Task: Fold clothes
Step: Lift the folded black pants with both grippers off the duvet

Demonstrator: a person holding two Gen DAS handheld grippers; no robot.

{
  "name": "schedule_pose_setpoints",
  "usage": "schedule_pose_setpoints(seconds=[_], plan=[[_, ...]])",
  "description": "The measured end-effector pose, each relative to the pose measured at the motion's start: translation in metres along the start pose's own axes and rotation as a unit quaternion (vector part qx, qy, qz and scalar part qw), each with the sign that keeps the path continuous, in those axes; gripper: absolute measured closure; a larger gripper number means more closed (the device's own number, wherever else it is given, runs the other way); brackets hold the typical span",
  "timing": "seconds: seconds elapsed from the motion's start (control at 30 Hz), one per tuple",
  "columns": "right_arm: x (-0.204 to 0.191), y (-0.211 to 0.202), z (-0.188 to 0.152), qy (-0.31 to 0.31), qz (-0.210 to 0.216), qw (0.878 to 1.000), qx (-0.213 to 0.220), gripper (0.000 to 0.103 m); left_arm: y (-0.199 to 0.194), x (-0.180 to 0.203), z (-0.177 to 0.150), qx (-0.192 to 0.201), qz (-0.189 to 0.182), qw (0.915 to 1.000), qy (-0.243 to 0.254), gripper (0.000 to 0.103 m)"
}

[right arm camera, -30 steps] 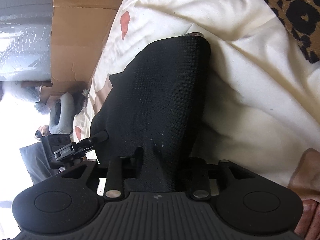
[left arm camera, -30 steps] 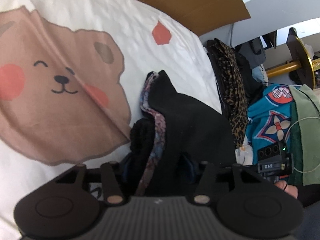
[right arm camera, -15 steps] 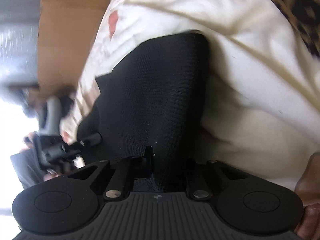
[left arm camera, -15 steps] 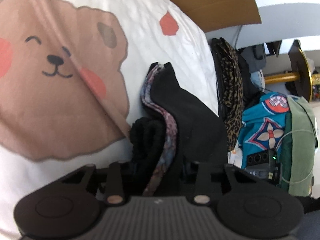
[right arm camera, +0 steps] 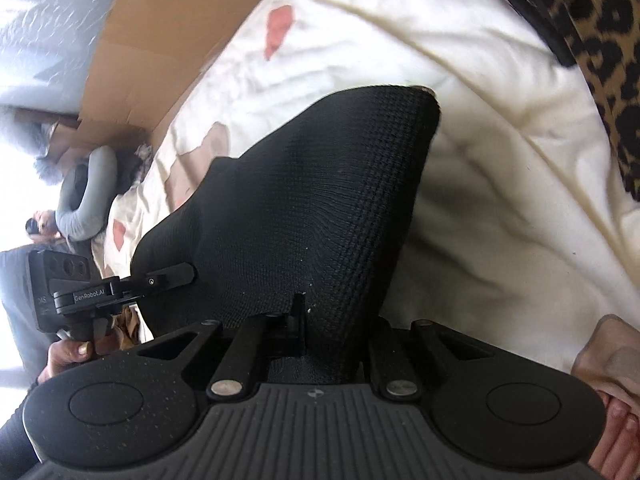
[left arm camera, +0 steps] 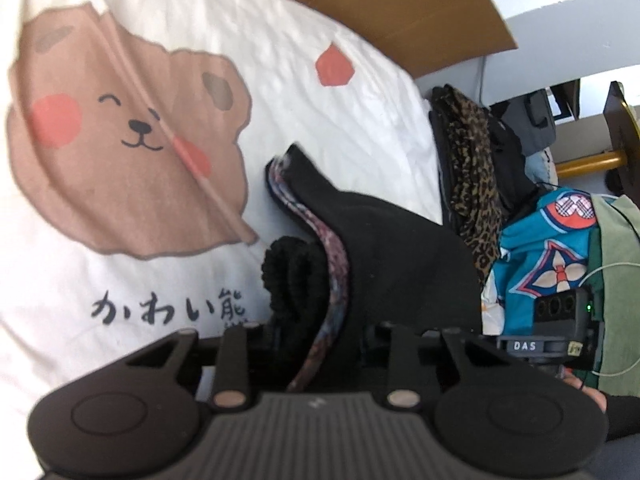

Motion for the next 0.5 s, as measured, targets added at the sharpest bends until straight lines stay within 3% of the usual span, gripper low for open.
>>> schedule_pose_setpoints(seconds=[0.2,0.5], plan=[[-0.028,-0.027,0.012,-0.042,-0.007,0.999,0.008,0.095,-0.031,0.019,-0.016,0.031,-0.008,0.9994,-0.011,0.070],[-0.075,-0.072,0.030,-0.127,-0.016,0.992,0.018,0.095,-0.082,0.066,-0.034,0.076,0.009,0.9971,0.003,0.070]])
Point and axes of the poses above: each gripper's, at about its wrist camera, not at the fingertips, and y roughly the way its jaws point, x to its right, z to its top, the point moved 3 cm from there along y, roughly the way its jaws point, and after that the axes turned 14 degrees about -y, right-handed, at the moved point
